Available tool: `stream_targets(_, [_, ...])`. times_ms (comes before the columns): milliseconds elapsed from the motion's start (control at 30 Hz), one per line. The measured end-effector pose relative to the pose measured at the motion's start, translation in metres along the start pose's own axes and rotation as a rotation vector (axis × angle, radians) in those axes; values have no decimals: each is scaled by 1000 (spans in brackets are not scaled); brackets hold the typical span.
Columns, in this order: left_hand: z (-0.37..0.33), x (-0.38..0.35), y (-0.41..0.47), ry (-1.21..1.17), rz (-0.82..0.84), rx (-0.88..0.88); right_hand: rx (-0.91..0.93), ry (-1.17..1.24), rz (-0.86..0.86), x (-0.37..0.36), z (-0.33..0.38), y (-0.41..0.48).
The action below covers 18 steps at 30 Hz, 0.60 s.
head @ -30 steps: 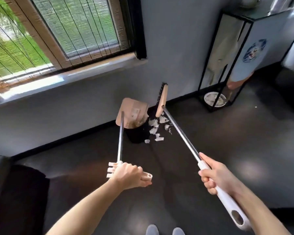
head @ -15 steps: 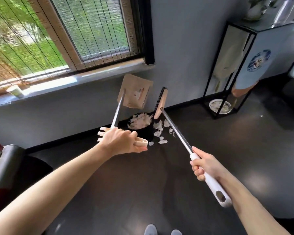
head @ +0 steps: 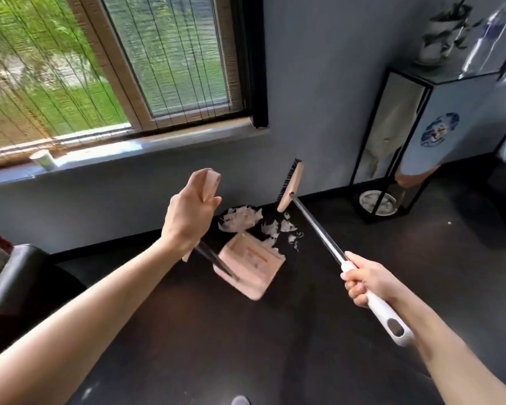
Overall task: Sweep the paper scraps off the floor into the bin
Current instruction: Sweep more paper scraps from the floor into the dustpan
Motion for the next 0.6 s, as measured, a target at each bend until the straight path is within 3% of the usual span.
stream_targets(233, [79, -76, -22, -225, 62, 314, -39, -222, -103, 25, 1, 37])
stream_targets(367, [111, -103, -18, -230, 44, 405, -108, -367, -127, 31, 9, 80])
stream_targets(600, [139, -147, 16, -234, 27, 526, -263, -390, -90, 50, 24, 164])
Point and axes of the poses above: each hand's wrist, its own y-axis towards the middle knuckle, its own x-axis out of the back of the hand, z = x × y, the point moved 5 cm from there along y, towards the middle knuckle, and after that the axes turned 7 degrees about -y, right-handed, at the moved point
